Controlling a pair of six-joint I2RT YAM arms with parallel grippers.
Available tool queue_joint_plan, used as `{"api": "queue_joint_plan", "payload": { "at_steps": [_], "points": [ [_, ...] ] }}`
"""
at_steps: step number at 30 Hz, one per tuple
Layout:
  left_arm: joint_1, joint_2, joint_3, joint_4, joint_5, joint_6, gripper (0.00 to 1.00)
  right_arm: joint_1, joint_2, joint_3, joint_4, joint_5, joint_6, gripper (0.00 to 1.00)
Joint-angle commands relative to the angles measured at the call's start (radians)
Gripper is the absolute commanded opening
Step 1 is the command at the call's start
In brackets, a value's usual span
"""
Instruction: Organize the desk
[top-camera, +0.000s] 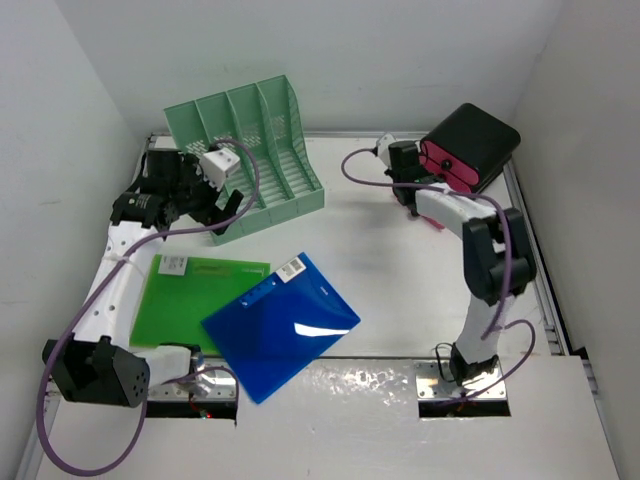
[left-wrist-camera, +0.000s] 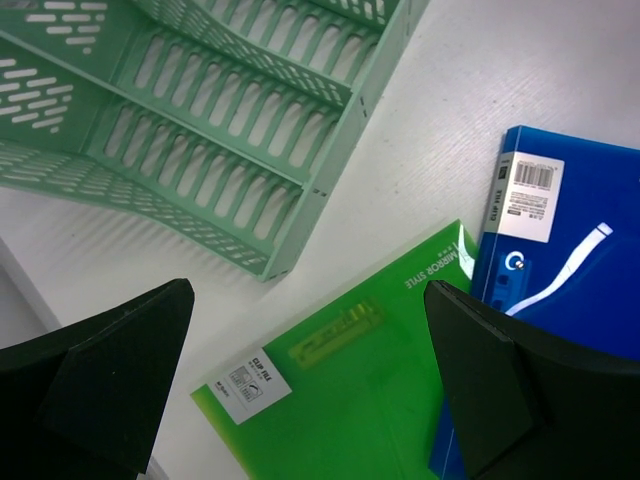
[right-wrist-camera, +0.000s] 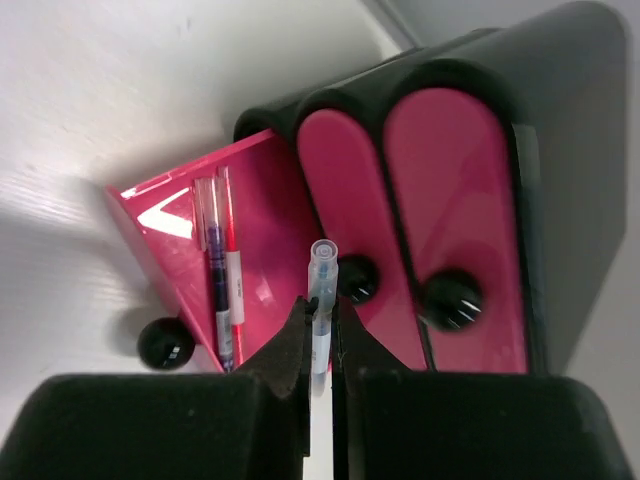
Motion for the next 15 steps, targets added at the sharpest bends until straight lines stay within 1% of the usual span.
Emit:
{"api": "queue_joint_plan", "payload": {
  "at_steps": [1, 5, 9, 11, 13, 15],
  "points": [
    [0.014, 0.017, 0.055, 0.006, -0.036, -0.019, 1.00, 0.001, 0.080, 0.047, 0.150, 0.123, -0.180, 0.00],
    [0.014, 0.039, 0.061, 0.006, -0.042, -0.022, 1.00, -0.002, 0.151, 0.061, 0.211, 0.132, -0.218, 0.00],
    [0.014, 0.062, 0.069, 0.025, -0.064, -0.038, 1.00, -0.014, 0.209, 0.090, 0.205, 0.129, -0.229, 0.00],
    [0.014, 0.063, 0.070, 0.025, -0.066, -0.038, 0.99, -0.014, 0.223, 0.106, 0.191, 0.123, -0.238, 0.05],
    [0.014, 0.065, 0.069, 0.026, -0.070, -0.035, 1.00, -0.012, 0.235, 0.111, 0.185, 0.123, -0.229, 0.13],
    [0.014, 0.065, 0.064, 0.031, -0.073, -0.036, 1.00, -0.014, 0.237, 0.113, 0.178, 0.132, -0.223, 0.25]
  ]
}}
